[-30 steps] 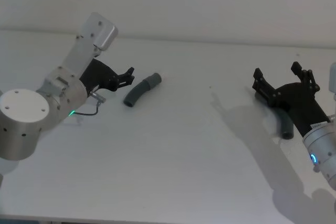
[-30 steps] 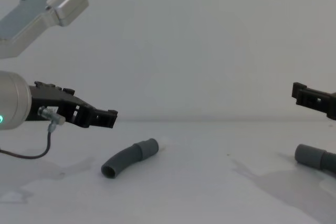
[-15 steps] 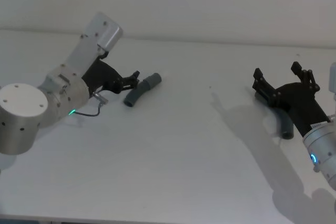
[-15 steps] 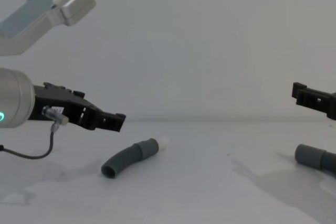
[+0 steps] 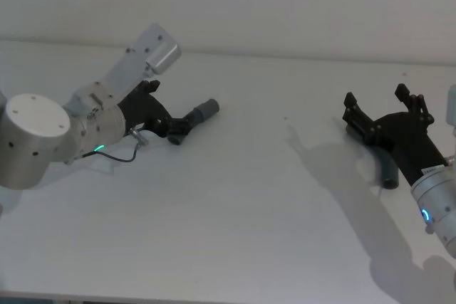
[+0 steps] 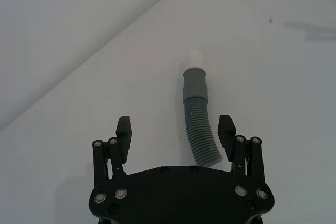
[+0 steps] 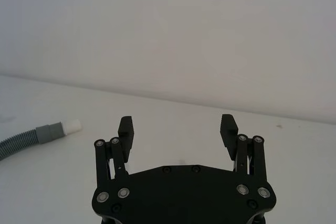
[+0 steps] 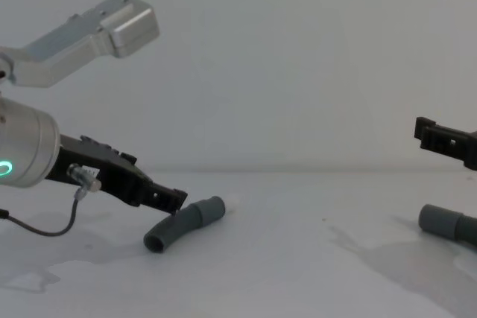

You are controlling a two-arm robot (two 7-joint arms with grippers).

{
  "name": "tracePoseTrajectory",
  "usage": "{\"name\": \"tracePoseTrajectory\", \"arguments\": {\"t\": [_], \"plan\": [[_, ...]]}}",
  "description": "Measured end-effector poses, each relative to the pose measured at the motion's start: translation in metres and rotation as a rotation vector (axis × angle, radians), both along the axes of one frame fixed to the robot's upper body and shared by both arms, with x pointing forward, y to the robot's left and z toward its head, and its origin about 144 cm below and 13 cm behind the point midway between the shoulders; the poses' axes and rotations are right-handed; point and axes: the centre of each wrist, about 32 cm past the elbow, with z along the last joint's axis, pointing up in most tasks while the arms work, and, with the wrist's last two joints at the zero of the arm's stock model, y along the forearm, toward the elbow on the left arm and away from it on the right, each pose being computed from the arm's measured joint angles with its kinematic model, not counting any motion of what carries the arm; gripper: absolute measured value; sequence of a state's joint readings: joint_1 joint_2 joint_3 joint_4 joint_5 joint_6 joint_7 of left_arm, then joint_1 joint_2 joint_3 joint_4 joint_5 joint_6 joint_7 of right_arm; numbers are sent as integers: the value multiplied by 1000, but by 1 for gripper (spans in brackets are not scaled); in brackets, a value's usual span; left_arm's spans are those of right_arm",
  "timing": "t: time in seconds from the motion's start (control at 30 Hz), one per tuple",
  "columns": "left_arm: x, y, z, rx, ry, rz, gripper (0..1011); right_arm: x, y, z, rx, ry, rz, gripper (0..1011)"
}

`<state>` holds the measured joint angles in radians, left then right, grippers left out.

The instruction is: Use both hands to pick up one end of the pipe from the table, align the ends, and insert them.

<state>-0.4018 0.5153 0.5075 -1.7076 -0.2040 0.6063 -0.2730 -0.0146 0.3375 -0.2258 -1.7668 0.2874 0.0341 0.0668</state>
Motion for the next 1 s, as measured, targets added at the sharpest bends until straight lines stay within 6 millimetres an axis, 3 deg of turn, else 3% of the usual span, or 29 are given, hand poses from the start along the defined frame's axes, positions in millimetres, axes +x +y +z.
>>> {"name": "tracePoseTrajectory", "arguments": {"t": [1.0], "plan": [[29,-23,-19,-50,82,-21,1000,0,0,0,0,0,0,1004]]}}
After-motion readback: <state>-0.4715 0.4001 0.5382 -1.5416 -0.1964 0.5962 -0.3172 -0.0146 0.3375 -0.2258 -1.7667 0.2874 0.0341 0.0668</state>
